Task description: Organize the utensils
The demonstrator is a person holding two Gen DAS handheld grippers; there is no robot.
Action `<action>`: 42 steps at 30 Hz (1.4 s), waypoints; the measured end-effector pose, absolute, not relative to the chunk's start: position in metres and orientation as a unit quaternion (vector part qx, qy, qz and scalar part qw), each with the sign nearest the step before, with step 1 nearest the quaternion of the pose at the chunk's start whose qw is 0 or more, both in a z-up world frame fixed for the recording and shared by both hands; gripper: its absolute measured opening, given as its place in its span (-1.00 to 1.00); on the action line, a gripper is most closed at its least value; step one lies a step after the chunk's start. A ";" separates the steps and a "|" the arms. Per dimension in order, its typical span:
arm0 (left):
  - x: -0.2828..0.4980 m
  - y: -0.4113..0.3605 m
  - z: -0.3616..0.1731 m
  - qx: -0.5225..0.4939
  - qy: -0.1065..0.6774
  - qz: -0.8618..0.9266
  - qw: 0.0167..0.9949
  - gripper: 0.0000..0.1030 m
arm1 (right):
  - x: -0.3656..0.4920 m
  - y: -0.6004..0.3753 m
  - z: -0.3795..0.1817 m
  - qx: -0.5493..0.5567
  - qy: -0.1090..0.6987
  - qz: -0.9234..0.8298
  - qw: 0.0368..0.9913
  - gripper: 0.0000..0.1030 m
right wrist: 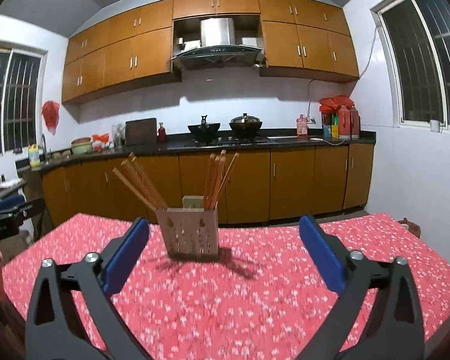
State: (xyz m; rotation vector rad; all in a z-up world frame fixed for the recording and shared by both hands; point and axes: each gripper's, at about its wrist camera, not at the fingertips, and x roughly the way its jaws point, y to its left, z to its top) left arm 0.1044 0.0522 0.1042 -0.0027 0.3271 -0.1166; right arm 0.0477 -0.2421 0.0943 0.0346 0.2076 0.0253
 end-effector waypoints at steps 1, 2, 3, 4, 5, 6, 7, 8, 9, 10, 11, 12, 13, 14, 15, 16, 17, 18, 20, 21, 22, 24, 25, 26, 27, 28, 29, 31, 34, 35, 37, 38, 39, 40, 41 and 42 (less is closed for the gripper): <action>0.098 0.052 0.101 0.002 0.159 -0.053 0.986 0.91 | 0.043 -0.241 0.090 0.016 0.105 0.013 0.994 0.96; 0.092 0.052 0.098 0.005 0.156 -0.049 0.987 0.92 | 0.038 -0.240 0.086 0.015 0.107 0.013 0.994 0.96; 0.087 0.052 0.095 0.008 0.153 -0.046 0.987 0.92 | 0.034 -0.238 0.081 0.014 0.110 0.013 0.994 0.96; 0.080 0.051 0.090 0.011 0.149 -0.041 0.988 0.92 | 0.030 -0.237 0.077 0.015 0.114 0.014 0.993 0.96; 0.076 0.049 0.089 0.014 0.147 -0.038 0.988 0.92 | 0.027 -0.236 0.074 0.017 0.117 0.015 0.993 0.96; 0.071 0.046 0.086 0.018 0.145 -0.034 0.989 0.92 | 0.024 -0.234 0.070 0.019 0.123 0.016 0.992 0.96; 0.064 0.044 0.082 0.025 0.141 -0.029 0.989 0.92 | 0.022 -0.233 0.066 0.021 0.131 0.015 0.991 0.96; 0.059 0.042 0.079 0.031 0.138 -0.026 0.990 0.92 | 0.020 -0.232 0.062 0.022 0.140 0.011 0.990 0.96; 0.055 0.041 0.076 0.036 0.137 -0.023 0.990 0.92 | 0.017 -0.230 0.059 0.022 0.145 0.009 0.989 0.96; 0.052 0.040 0.074 0.039 0.136 -0.020 0.990 0.92 | 0.015 -0.228 0.054 0.022 0.151 0.006 0.988 0.96; 0.048 0.038 0.069 0.043 0.138 -0.013 0.989 0.92 | 0.011 -0.228 0.049 0.021 0.156 0.003 0.988 0.96; 0.045 0.036 0.066 0.043 0.140 -0.009 0.989 0.92 | 0.009 -0.226 0.046 0.019 0.157 0.002 0.987 0.96; 0.044 0.034 0.065 0.042 0.143 -0.010 0.989 0.92 | 0.005 -0.224 0.042 0.016 0.159 0.001 0.987 0.96; 0.042 0.033 0.061 0.039 0.148 -0.012 0.988 0.92 | 0.002 -0.222 0.038 0.013 0.162 0.001 0.987 0.96; 0.040 0.032 0.057 0.036 0.156 -0.012 0.987 0.92 | -0.001 -0.220 0.034 0.011 0.164 0.003 0.986 0.96; 0.039 0.032 0.054 0.035 0.160 -0.012 0.986 0.92 | -0.002 -0.219 0.033 0.010 0.166 0.004 0.986 0.96; 0.037 0.031 0.049 0.033 0.167 -0.012 0.985 0.92 | -0.005 -0.218 0.030 0.007 0.167 0.006 0.986 0.96; 0.035 0.030 0.045 0.031 0.171 -0.012 0.985 0.92 | -0.007 -0.216 0.029 0.004 0.167 0.007 0.986 0.96; 0.031 0.028 0.038 0.030 0.178 -0.012 0.983 0.92 | -0.013 -0.214 0.025 -0.003 0.165 0.006 0.986 0.96; 0.028 0.027 0.035 0.030 0.181 -0.014 0.983 0.92 | -0.014 -0.213 0.024 -0.005 0.166 0.007 0.986 0.96; 0.026 0.026 0.032 0.030 0.183 -0.016 0.982 0.92 | -0.015 -0.212 0.022 -0.006 0.167 0.007 0.986 0.96; 0.022 0.024 0.026 0.031 0.188 -0.019 0.982 0.92 | -0.018 -0.211 0.017 -0.008 0.171 0.009 0.985 0.96; 0.019 0.023 0.024 0.031 0.189 -0.020 0.981 0.92 | -0.019 -0.211 0.016 -0.008 0.172 0.009 0.985 0.96; 0.017 0.023 0.021 0.031 0.190 -0.021 0.981 0.92 | -0.020 -0.211 0.014 -0.008 0.173 0.009 0.985 0.96; 0.015 0.022 0.019 0.032 0.191 -0.022 0.981 0.92 | -0.021 -0.211 0.013 -0.008 0.174 0.009 0.985 0.96; 0.013 0.021 0.016 0.032 0.191 -0.022 0.981 0.92 | -0.022 -0.211 0.012 -0.005 0.175 0.010 0.985 0.96; 0.011 0.020 0.013 0.032 0.192 -0.022 0.981 0.92 | -0.023 -0.210 0.011 -0.003 0.174 0.010 0.985 0.96; 0.008 0.020 0.009 0.029 0.195 -0.025 0.980 0.92 | -0.024 -0.212 0.011 0.003 0.174 0.011 0.985 0.96; 0.007 0.019 0.005 0.028 0.199 -0.027 0.979 0.92 | -0.026 -0.213 0.008 0.009 0.175 0.011 0.984 0.96; 0.006 0.018 0.003 0.029 0.200 -0.027 0.979 0.92 | -0.026 -0.214 0.006 0.009 0.176 0.010 0.984 0.96; 0.006 0.017 0.001 0.029 0.203 -0.028 0.978 0.92 | -0.026 -0.214 0.005 0.010 0.179 0.008 0.984 0.96; 0.007 0.017 0.001 0.028 0.204 -0.028 0.978 0.92 | -0.026 -0.214 0.004 0.011 0.181 0.008 0.983 0.96; 0.007 0.017 0.000 0.026 0.206 -0.028 0.978 0.92 | -0.026 -0.214 0.003 0.011 0.182 0.007 0.983 0.96; 0.007 0.017 -0.001 0.025 0.207 -0.028 0.978 0.92 | -0.027 -0.213 0.003 0.011 0.183 0.007 0.983 0.96; 0.007 0.017 -0.001 0.024 0.208 -0.028 0.977 0.92 | -0.027 -0.213 0.003 0.011 0.183 0.007 0.983 0.96; 0.007 0.017 -0.002 0.022 0.209 -0.029 0.977 0.92 | -0.027 -0.212 0.002 0.010 0.184 0.006 0.983 0.96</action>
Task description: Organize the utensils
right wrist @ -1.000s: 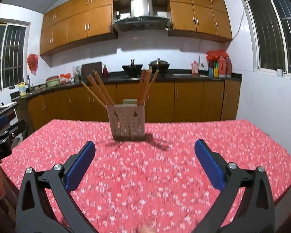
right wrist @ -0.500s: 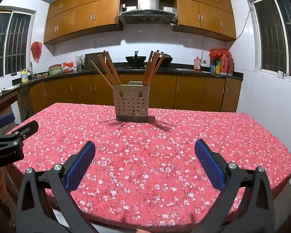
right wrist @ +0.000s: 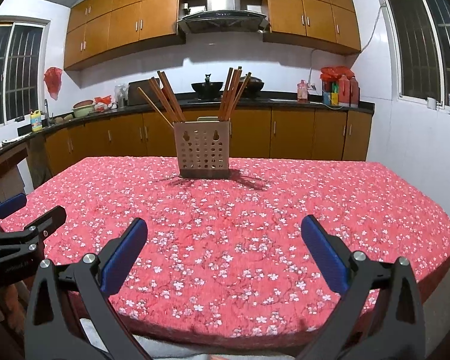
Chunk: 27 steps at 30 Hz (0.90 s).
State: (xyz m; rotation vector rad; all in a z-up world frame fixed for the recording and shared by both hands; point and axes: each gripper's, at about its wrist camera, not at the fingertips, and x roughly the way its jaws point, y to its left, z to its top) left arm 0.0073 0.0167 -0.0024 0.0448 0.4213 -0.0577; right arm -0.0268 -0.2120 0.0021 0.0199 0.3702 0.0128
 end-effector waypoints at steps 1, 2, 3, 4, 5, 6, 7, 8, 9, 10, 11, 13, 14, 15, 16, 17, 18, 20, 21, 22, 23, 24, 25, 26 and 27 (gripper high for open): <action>0.007 0.017 -0.003 0.021 0.211 -0.028 0.977 0.92 | -0.027 -0.212 0.002 0.009 0.185 0.007 0.983 0.96; 0.008 0.017 -0.003 0.020 0.212 -0.029 0.977 0.92 | -0.027 -0.211 0.001 0.009 0.186 0.008 0.982 0.96; 0.008 0.017 -0.004 0.019 0.213 -0.029 0.976 0.92 | -0.027 -0.211 0.001 0.009 0.187 0.008 0.982 0.96; 0.009 0.018 -0.005 0.018 0.215 -0.029 0.976 0.92 | -0.027 -0.211 0.000 0.009 0.188 0.008 0.982 0.96; 0.009 0.018 -0.005 0.018 0.215 -0.029 0.976 0.92 | -0.027 -0.211 -0.001 0.009 0.189 0.008 0.982 0.96; 0.009 0.018 -0.005 0.017 0.216 -0.030 0.976 0.92 | -0.027 -0.211 -0.001 0.009 0.189 0.009 0.982 0.96; 0.009 0.018 -0.006 0.017 0.217 -0.030 0.976 0.92 | -0.027 -0.210 -0.001 0.009 0.190 0.009 0.982 0.96; 0.009 0.017 -0.006 0.017 0.218 -0.030 0.975 0.92 | -0.027 -0.211 -0.002 0.010 0.191 0.008 0.981 0.96; 0.009 0.017 -0.007 0.017 0.218 -0.031 0.975 0.92 | -0.027 -0.211 -0.002 0.011 0.192 0.008 0.981 0.96; 0.010 0.016 -0.007 0.017 0.219 -0.031 0.975 0.92 | -0.026 -0.211 -0.003 0.012 0.193 0.008 0.981 0.96; 0.010 0.016 -0.008 0.016 0.219 -0.031 0.975 0.92 | -0.026 -0.212 -0.003 0.013 0.194 0.007 0.981 0.96; 0.010 0.015 -0.008 0.016 0.220 -0.031 0.975 0.92 | -0.026 -0.213 -0.004 0.016 0.195 0.006 0.981 0.96; 0.010 0.015 -0.008 0.016 0.220 -0.031 0.975 0.92 | -0.026 -0.213 -0.004 0.017 0.196 0.005 0.980 0.96; 0.010 0.015 -0.008 0.015 0.221 -0.031 0.975 0.92 | -0.026 -0.213 -0.004 0.017 0.196 0.005 0.980 0.96; 0.010 0.016 -0.009 0.015 0.221 -0.031 0.975 0.92 | -0.026 -0.213 -0.004 0.018 0.196 0.004 0.980 0.96; 0.010 0.016 -0.009 0.014 0.221 -0.031 0.975 0.92 | -0.026 -0.213 -0.004 0.018 0.196 0.004 0.980 0.96; 0.010 0.016 -0.009 0.014 0.222 -0.031 0.975 0.92 | -0.026 -0.213 -0.004 0.018 0.196 0.005 0.980 0.96; 0.011 0.015 -0.009 0.014 0.223 -0.031 0.974 0.92 | -0.026 -0.213 -0.004 0.017 0.196 0.005 0.980 0.96; 0.011 0.014 -0.009 0.014 0.223 -0.030 0.974 0.92 | -0.026 -0.213 -0.004 0.017 0.196 0.005 0.980 0.96; 0.010 0.014 -0.009 0.015 0.223 -0.030 0.974 0.92 | -0.026 -0.213 -0.004 0.017 0.196 0.005 0.980 0.96; 0.010 0.014 -0.009 0.015 0.223 -0.030 0.974 0.92 | -0.026 -0.213 -0.004 0.017 0.196 0.005 0.980 0.96; 0.010 0.014 -0.009 0.015 0.223 -0.030 0.974 0.92 | -0.026 -0.213 -0.004 0.018 0.197 0.005 0.980 0.96; 0.010 0.014 -0.009 0.015 0.223 -0.030 0.974 0.92 | -0.026 -0.213 -0.004 0.018 0.197 0.005 0.980 0.96; 0.010 0.014 -0.009 0.015 0.223 -0.030 0.974 0.92 | -0.026 -0.213 -0.004 0.018 0.197 0.005 0.980 0.96; 0.010 0.013 -0.009 0.015 0.223 -0.030 0.974 0.92 | -0.026 -0.213 -0.004 0.018 0.196 0.005 0.980 0.96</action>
